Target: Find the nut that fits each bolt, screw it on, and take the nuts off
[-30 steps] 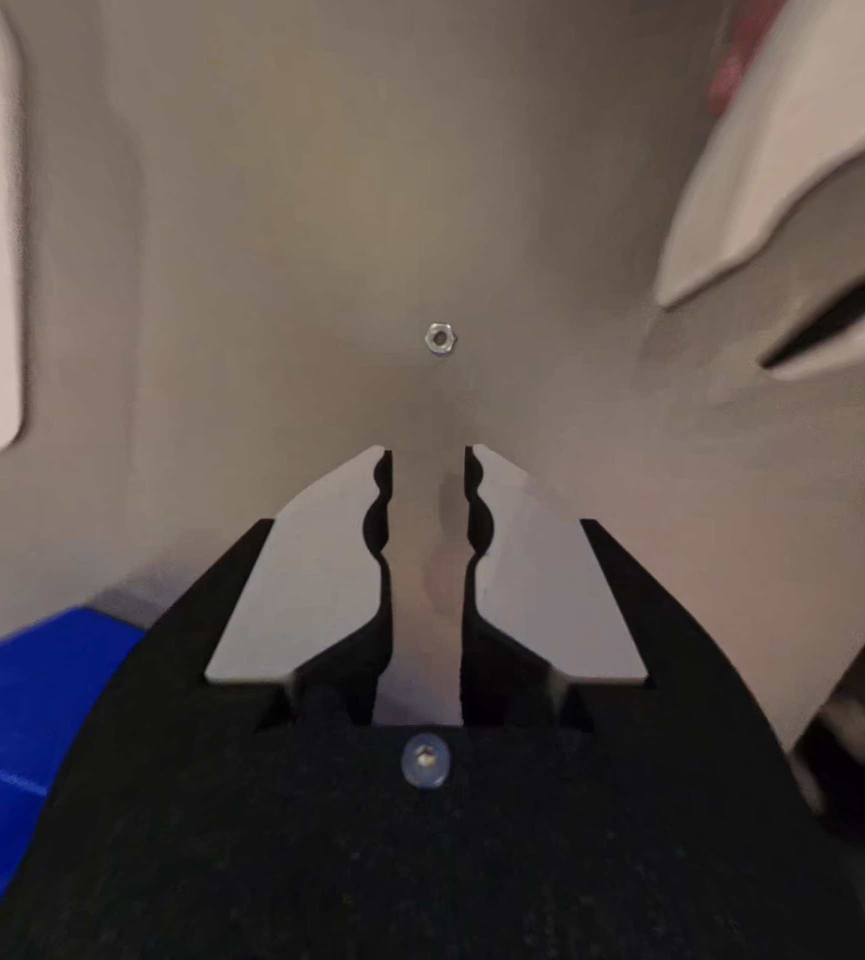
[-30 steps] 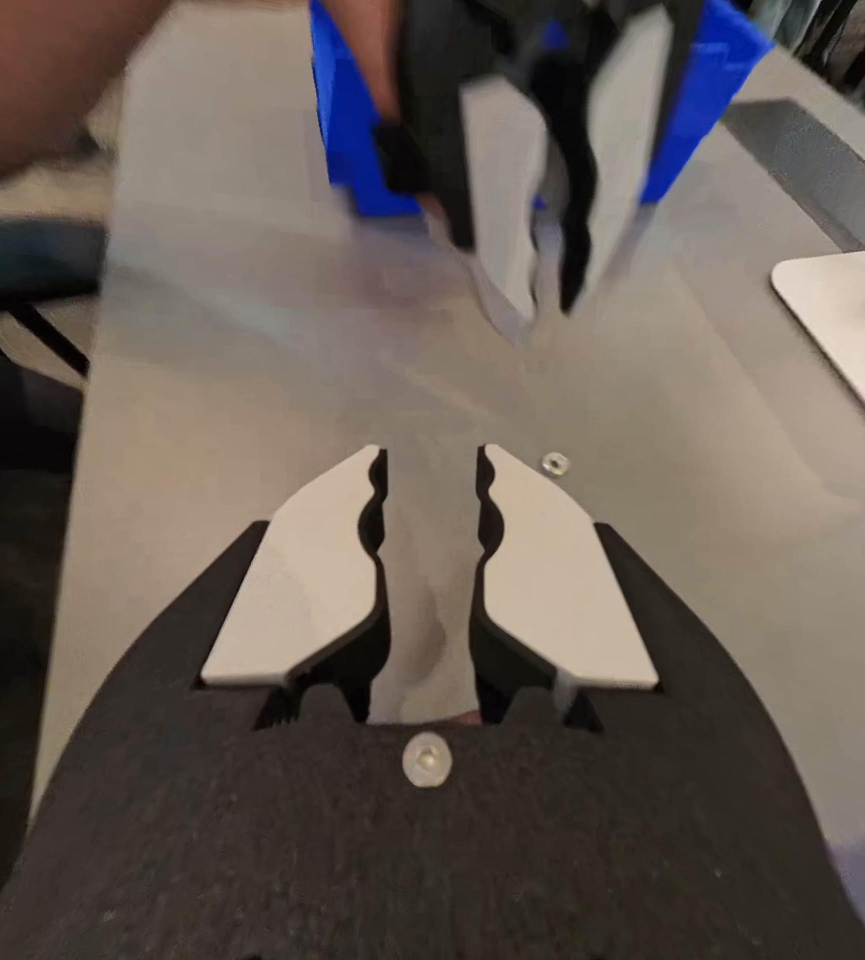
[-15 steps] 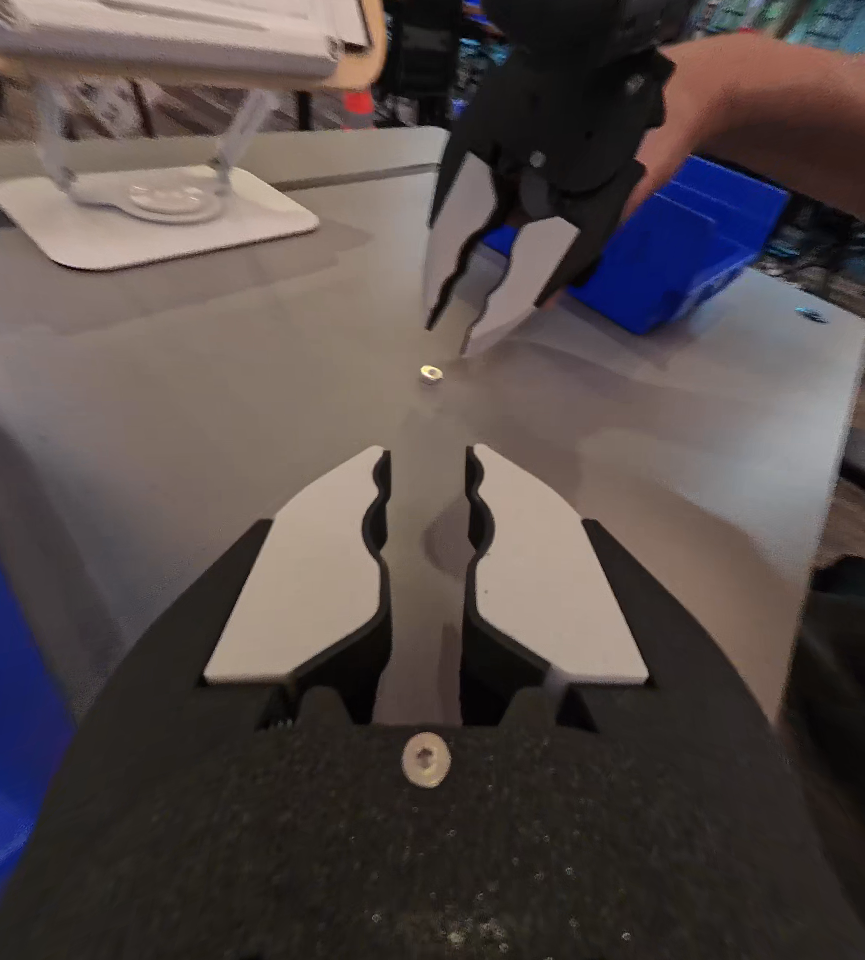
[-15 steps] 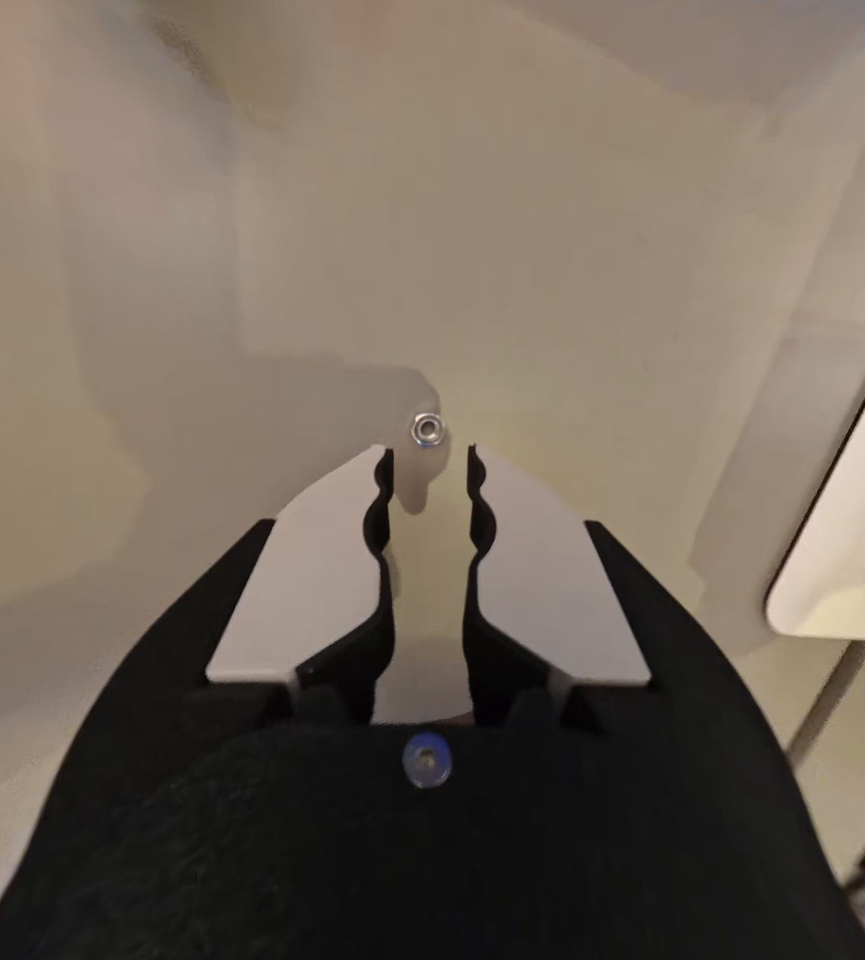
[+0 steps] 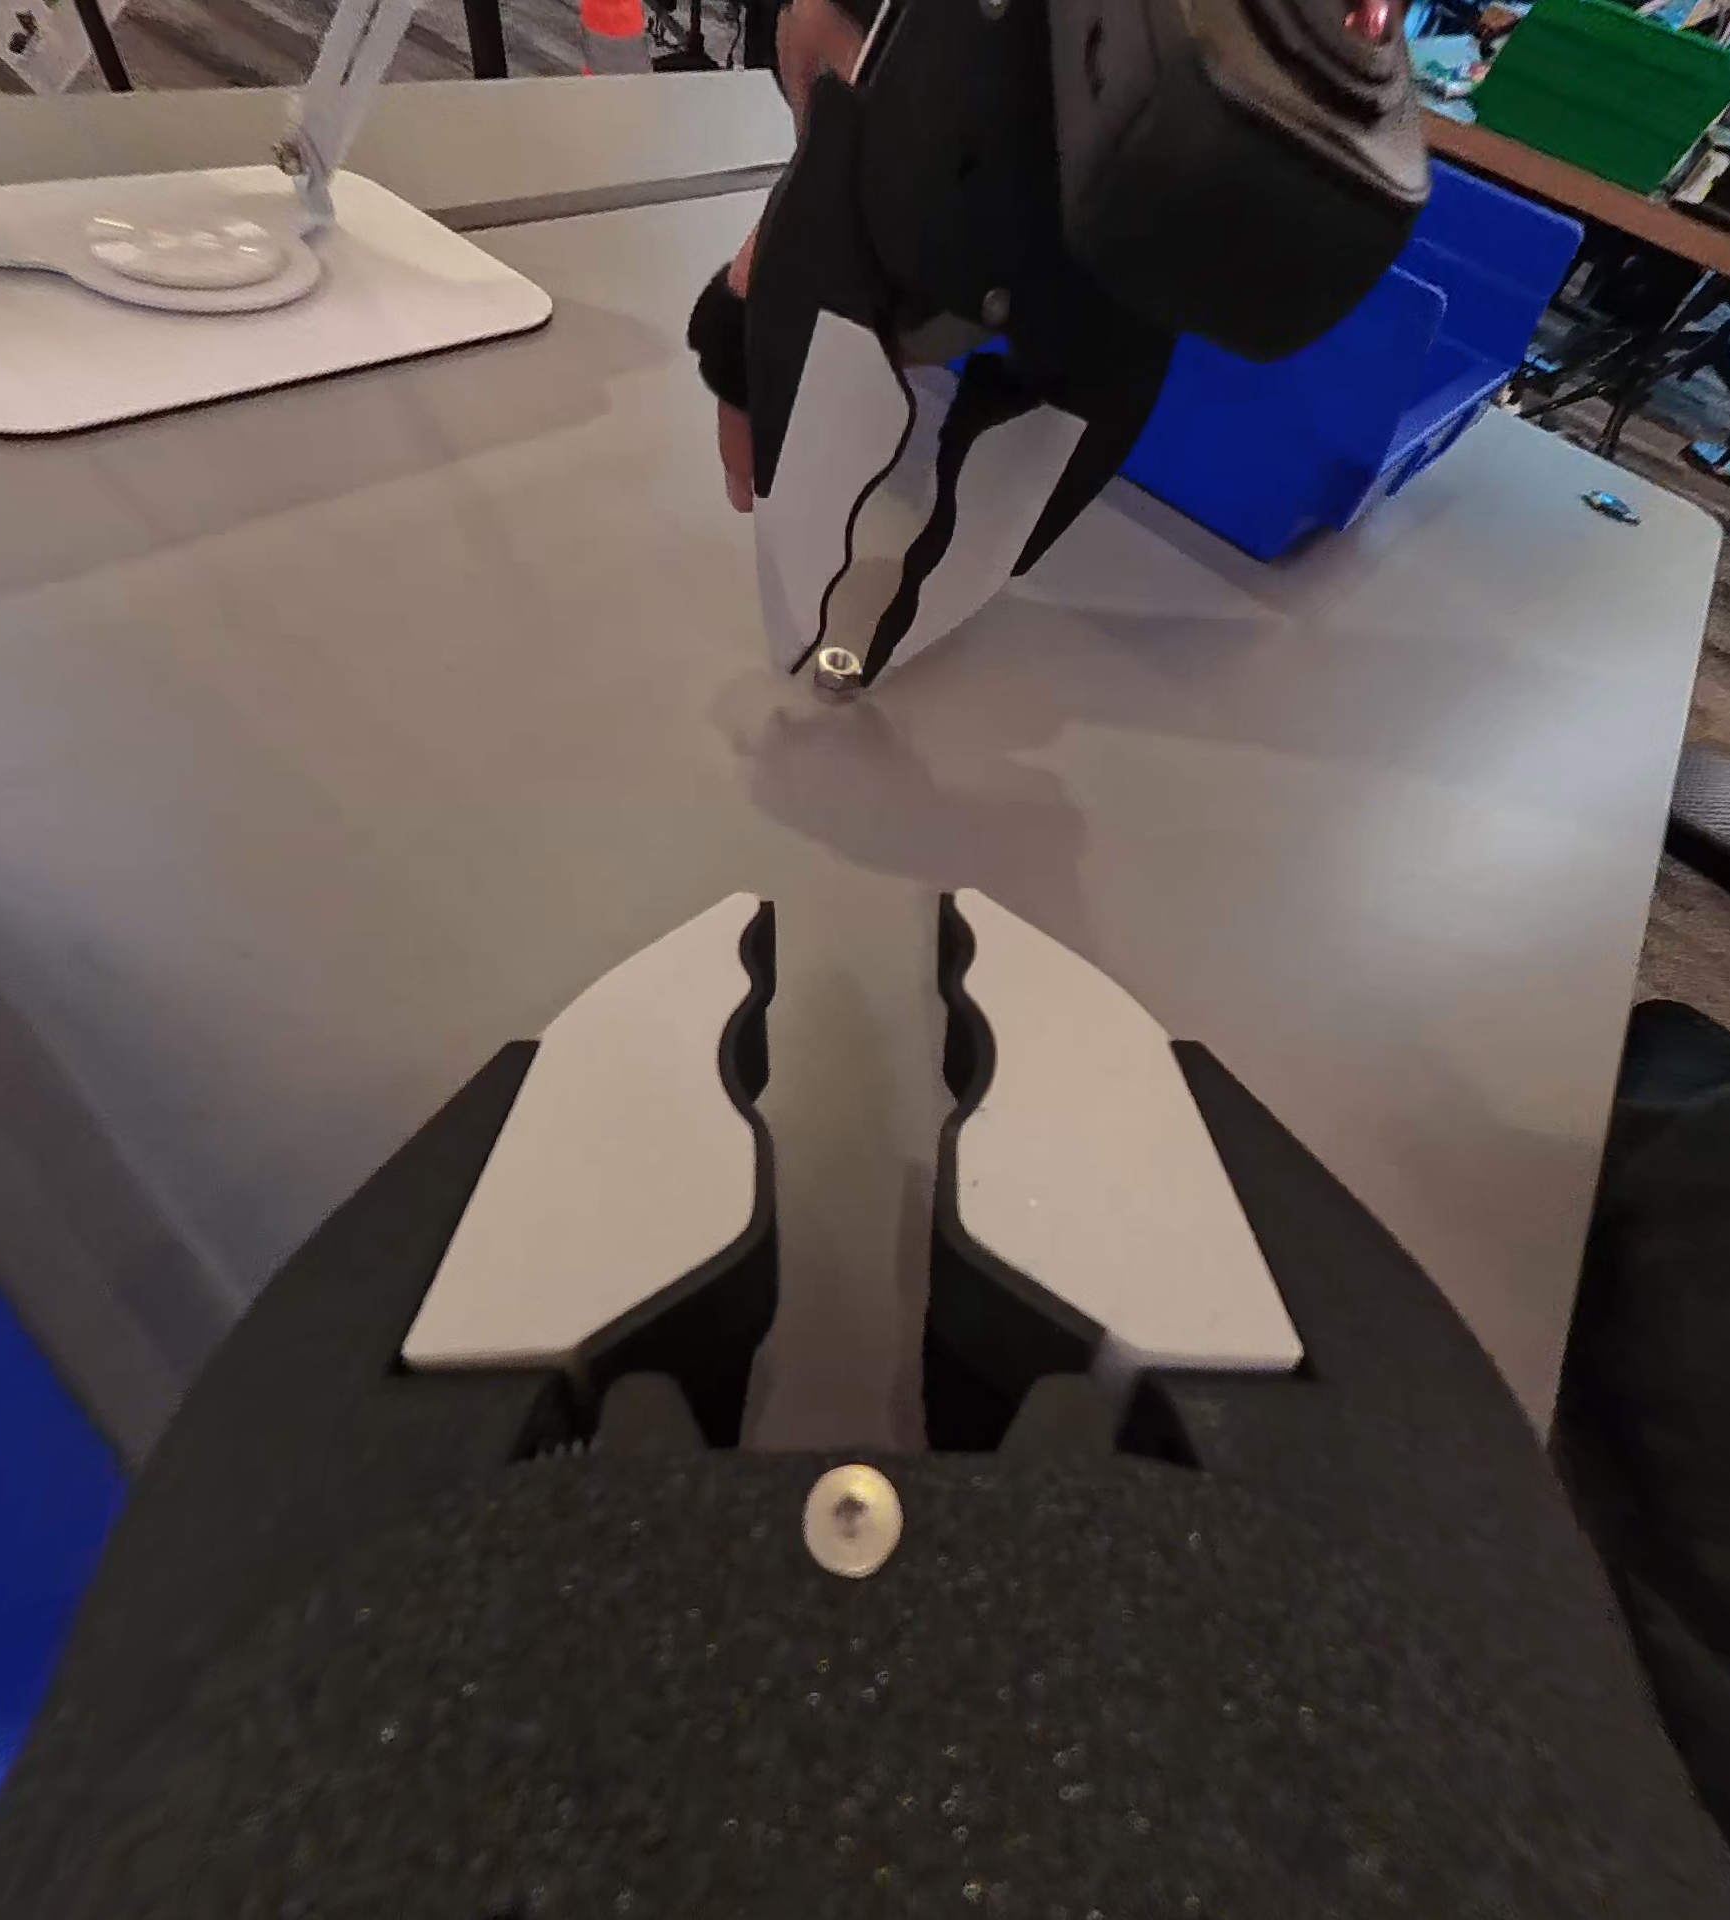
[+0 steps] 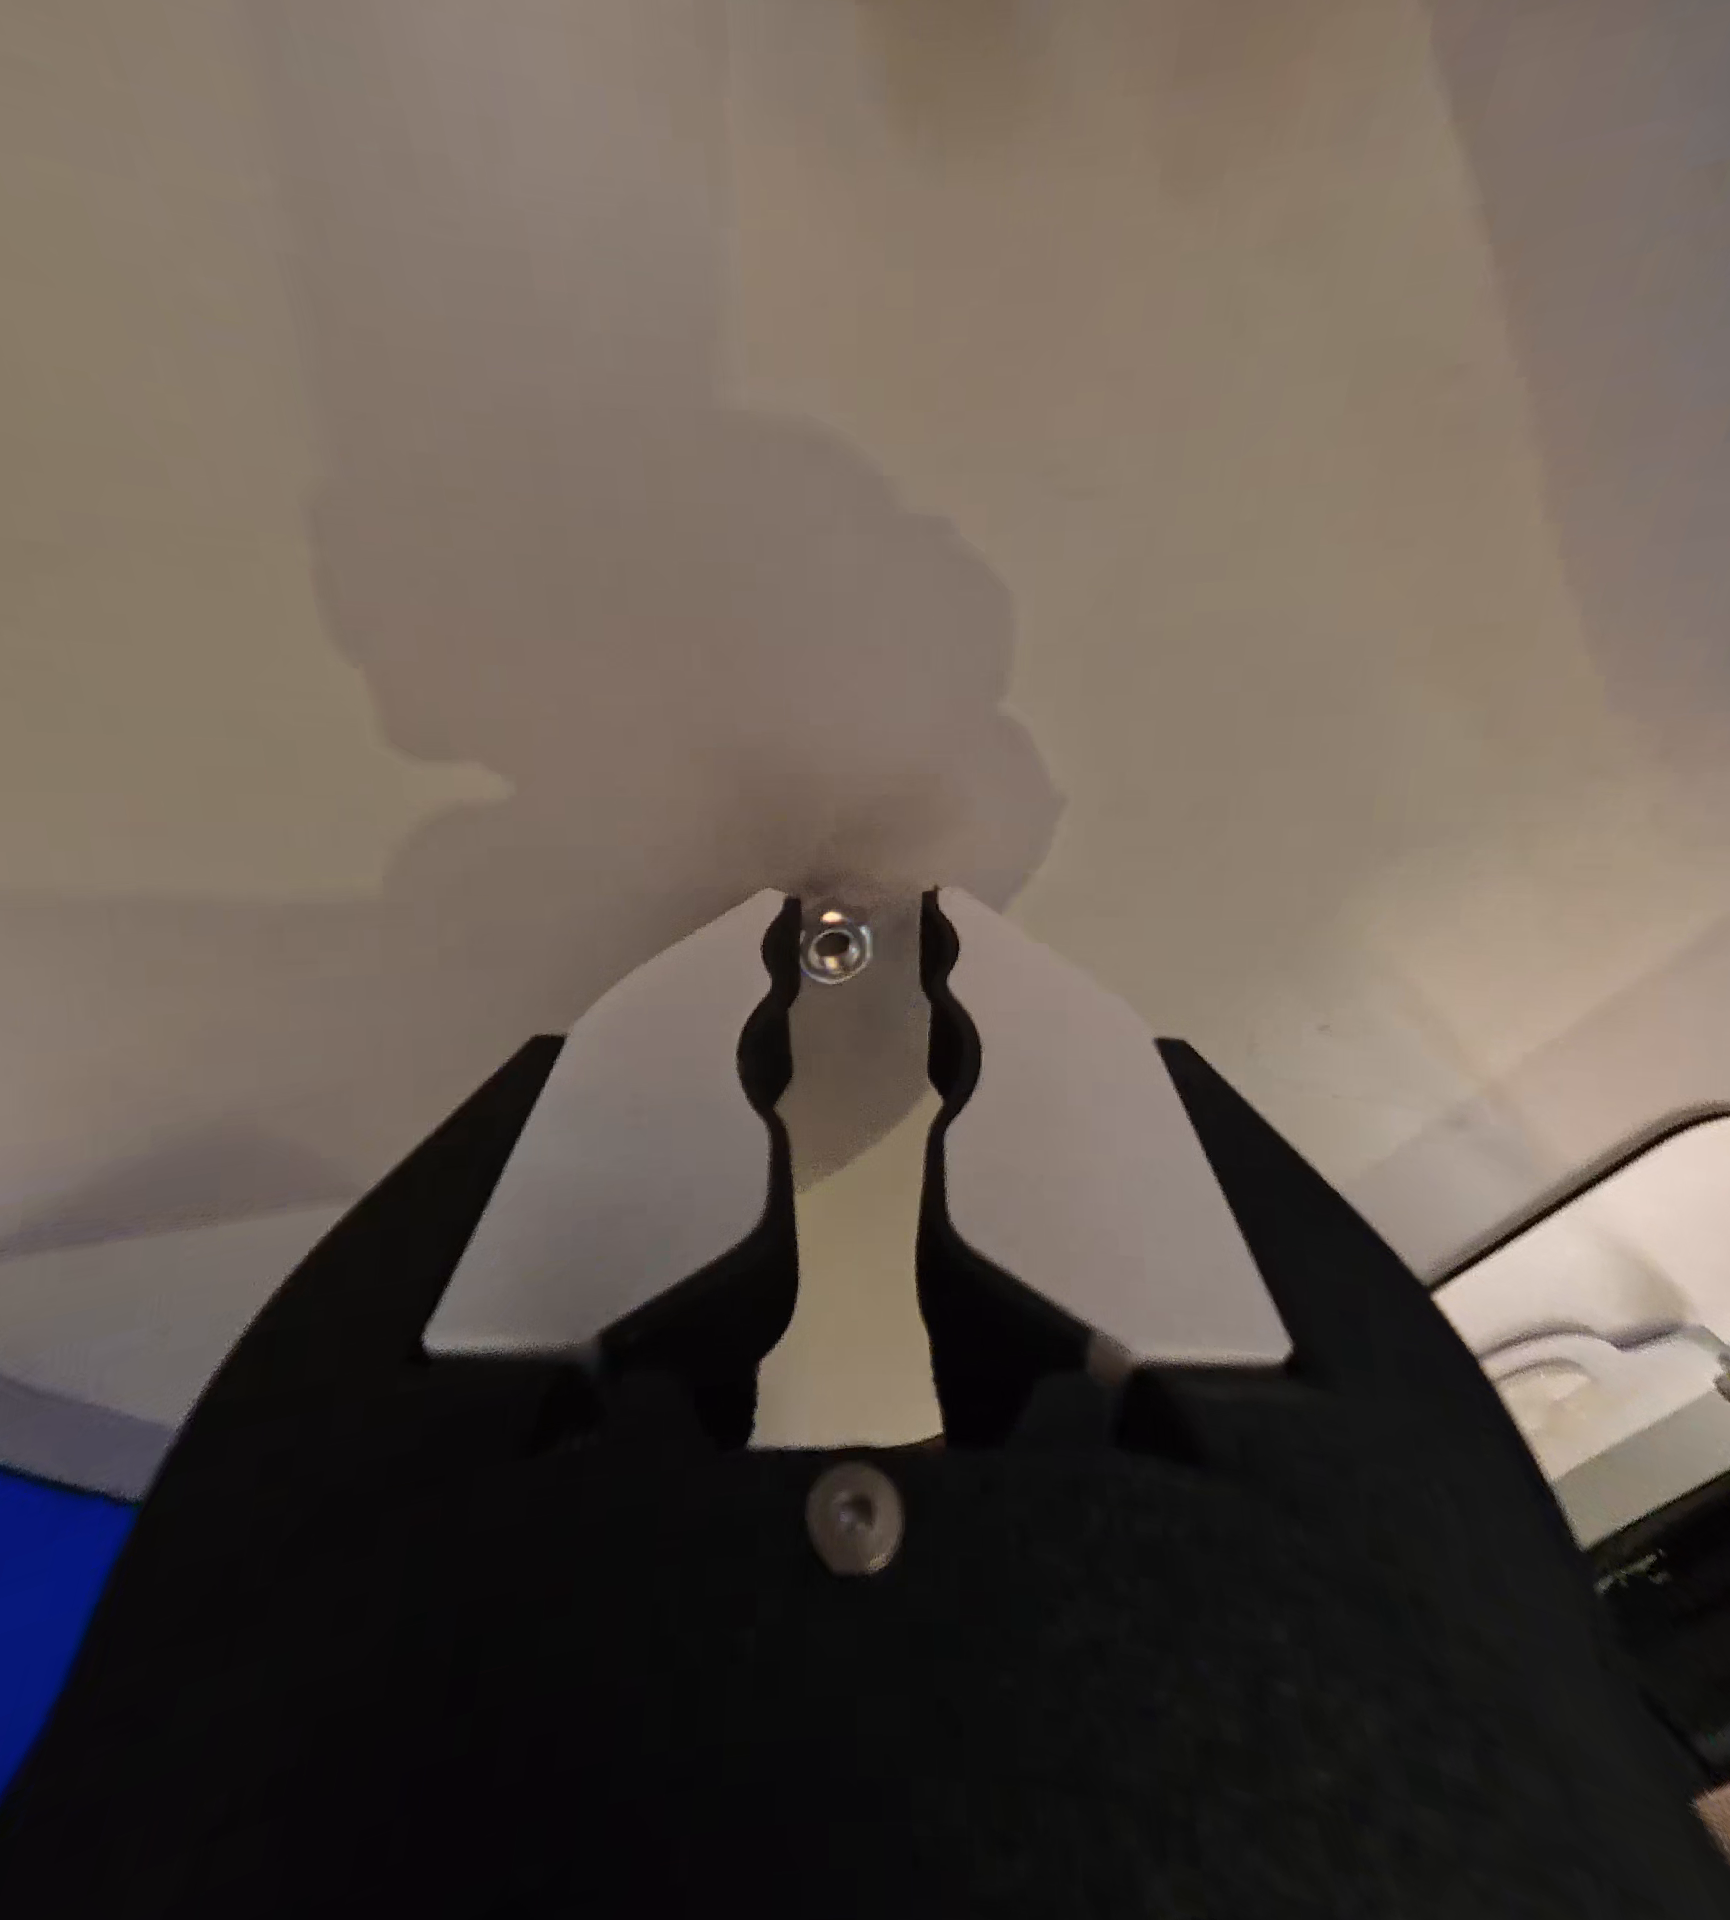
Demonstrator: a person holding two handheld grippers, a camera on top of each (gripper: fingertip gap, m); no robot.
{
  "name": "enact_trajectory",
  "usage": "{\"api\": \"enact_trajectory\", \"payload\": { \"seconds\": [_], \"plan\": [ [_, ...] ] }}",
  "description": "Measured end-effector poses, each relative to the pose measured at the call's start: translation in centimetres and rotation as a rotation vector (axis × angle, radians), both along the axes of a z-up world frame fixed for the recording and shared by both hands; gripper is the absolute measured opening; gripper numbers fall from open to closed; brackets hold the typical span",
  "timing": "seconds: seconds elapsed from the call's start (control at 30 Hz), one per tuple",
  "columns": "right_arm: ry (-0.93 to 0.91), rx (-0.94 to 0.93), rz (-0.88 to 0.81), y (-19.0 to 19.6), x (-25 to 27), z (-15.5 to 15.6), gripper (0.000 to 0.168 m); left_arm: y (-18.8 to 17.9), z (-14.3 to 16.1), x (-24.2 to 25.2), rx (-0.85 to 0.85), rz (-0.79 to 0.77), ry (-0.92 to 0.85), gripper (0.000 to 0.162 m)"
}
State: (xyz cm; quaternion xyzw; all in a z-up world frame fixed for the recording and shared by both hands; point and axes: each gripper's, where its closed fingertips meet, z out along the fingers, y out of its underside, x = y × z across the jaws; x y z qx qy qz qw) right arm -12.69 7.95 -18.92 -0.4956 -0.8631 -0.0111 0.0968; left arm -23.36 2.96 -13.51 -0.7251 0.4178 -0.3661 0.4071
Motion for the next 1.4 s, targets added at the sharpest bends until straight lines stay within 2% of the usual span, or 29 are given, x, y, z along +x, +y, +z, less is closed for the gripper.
{"api": "enact_trajectory", "payload": {
  "seconds": [0.23,0.47,0.73,1.07,1.23,1.4],
  "plan": [
    [0.03,-0.059,0.031,-0.4,0.7,0.0,0.021,0.3,0.5,-0.3,-0.065,-0.007,-0.065,0.029],
    [0.062,-0.088,0.031,0.4,1.1,-0.4,0.02,-0.2,-0.3,0.2,-0.058,-0.033,-0.004,0.029],
    [0.024,-0.085,0.126,-0.3,1.3,-0.5,0.016,-0.6,-1.1,0.6,-0.012,-0.048,0.076,0.031],
    [-0.031,-0.068,0.225,-0.3,1.0,-0.5,0.018,-0.6,-1.1,0.6,-0.062,-0.063,0.053,0.031],
    [-0.008,-0.124,0.254,-0.8,1.0,-0.5,0.015,-0.6,-1.1,0.6,-0.078,-0.071,0.048,0.031],
    [0.034,-0.138,0.126,-1.3,0.6,-0.3,0.014,-0.6,-1.0,0.6,-0.067,-0.068,0.049,0.031]
  ]
}}
